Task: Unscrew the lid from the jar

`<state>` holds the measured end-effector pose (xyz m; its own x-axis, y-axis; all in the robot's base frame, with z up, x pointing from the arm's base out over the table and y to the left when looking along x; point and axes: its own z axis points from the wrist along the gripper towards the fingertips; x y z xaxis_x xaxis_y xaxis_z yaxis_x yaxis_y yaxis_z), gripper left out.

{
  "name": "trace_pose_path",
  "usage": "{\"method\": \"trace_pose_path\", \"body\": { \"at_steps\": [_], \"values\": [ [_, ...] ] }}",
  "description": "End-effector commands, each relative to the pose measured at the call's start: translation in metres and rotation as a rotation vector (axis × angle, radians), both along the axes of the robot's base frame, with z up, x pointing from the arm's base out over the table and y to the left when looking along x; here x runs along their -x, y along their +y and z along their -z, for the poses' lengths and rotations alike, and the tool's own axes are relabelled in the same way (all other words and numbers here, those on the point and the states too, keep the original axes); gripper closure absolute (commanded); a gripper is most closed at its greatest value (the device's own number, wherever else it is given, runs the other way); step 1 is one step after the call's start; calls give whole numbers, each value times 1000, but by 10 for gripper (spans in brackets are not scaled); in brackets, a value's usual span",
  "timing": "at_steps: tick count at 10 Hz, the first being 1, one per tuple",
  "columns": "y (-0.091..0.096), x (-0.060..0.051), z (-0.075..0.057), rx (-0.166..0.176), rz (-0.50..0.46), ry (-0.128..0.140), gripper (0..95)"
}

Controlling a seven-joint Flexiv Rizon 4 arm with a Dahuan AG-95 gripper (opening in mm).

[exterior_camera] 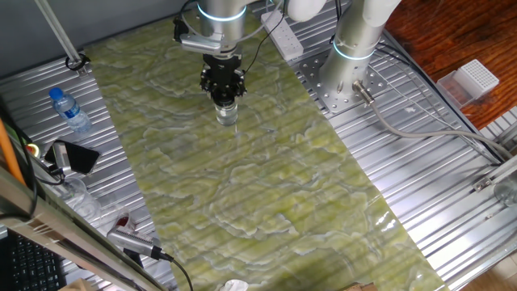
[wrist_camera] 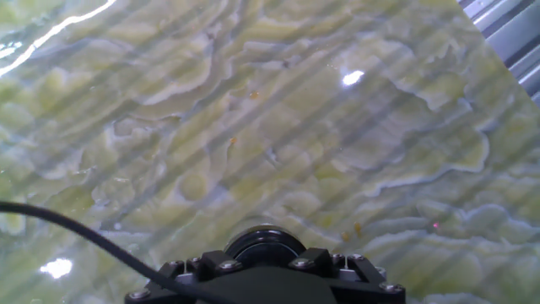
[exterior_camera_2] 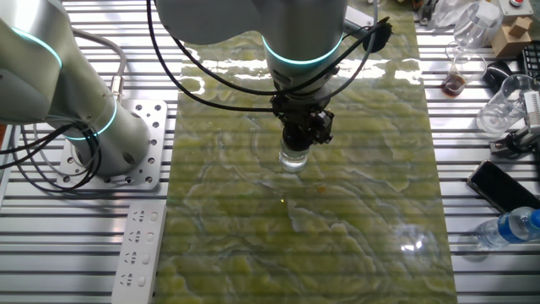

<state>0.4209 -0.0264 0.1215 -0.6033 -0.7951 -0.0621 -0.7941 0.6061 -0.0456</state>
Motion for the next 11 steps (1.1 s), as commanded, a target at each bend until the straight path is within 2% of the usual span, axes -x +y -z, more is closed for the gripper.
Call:
{"method": "trace_pose_path", "body": {
  "at_steps": [1,5,6,7,8,11],
  "values": [
    [0,0,1,1,22,0,570],
    [1,0,3,0,85,1,570],
    [1,0,3,-1,88,1,380],
    [1,0,3,-3,94,1,380],
    [1,0,3,-5,106,1,190],
    [1,0,3,-4,115,0,190]
  ]
}}
